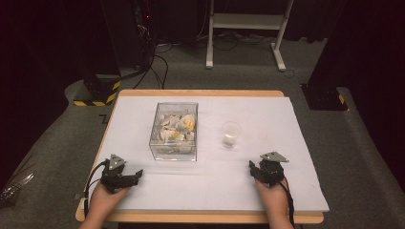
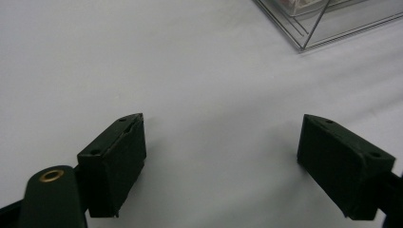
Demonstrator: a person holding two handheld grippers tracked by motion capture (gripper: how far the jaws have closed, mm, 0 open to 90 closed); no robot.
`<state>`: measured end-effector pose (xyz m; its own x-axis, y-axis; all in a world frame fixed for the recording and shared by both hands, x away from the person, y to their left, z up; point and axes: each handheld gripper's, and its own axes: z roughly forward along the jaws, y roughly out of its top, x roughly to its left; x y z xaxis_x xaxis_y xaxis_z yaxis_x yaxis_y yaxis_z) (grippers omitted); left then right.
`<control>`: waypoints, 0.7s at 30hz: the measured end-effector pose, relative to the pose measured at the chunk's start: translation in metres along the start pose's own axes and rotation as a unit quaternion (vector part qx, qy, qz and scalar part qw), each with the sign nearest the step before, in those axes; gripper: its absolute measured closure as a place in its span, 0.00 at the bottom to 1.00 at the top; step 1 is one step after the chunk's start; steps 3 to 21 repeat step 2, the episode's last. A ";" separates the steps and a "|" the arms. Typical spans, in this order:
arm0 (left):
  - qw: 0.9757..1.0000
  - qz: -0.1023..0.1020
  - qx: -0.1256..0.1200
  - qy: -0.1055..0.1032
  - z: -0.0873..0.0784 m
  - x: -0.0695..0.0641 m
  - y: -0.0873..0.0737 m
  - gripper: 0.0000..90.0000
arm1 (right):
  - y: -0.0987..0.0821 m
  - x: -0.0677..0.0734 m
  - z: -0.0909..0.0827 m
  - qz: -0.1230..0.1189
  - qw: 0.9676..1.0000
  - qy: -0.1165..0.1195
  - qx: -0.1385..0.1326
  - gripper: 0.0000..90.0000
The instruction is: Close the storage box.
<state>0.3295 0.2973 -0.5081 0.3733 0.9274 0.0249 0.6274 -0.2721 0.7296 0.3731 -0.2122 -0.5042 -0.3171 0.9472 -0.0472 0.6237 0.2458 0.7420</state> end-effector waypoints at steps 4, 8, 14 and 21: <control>1.000 -0.001 0.000 -0.001 0.000 0.000 0.000 0.19 | 0.000 0.000 0.000 0.001 1.000 -0.001 0.000 0.46; 1.000 -0.001 0.000 -0.001 0.000 0.000 0.000 0.19 | 0.000 0.000 0.000 0.001 1.000 -0.001 0.000 0.46; 1.000 -0.001 0.000 -0.001 0.000 0.000 0.000 0.19 | 0.000 0.000 0.000 0.001 1.000 -0.001 0.000 0.46; 1.000 -0.001 0.000 -0.001 0.000 0.000 0.000 0.19 | 0.000 0.000 0.000 0.001 1.000 -0.001 0.000 0.46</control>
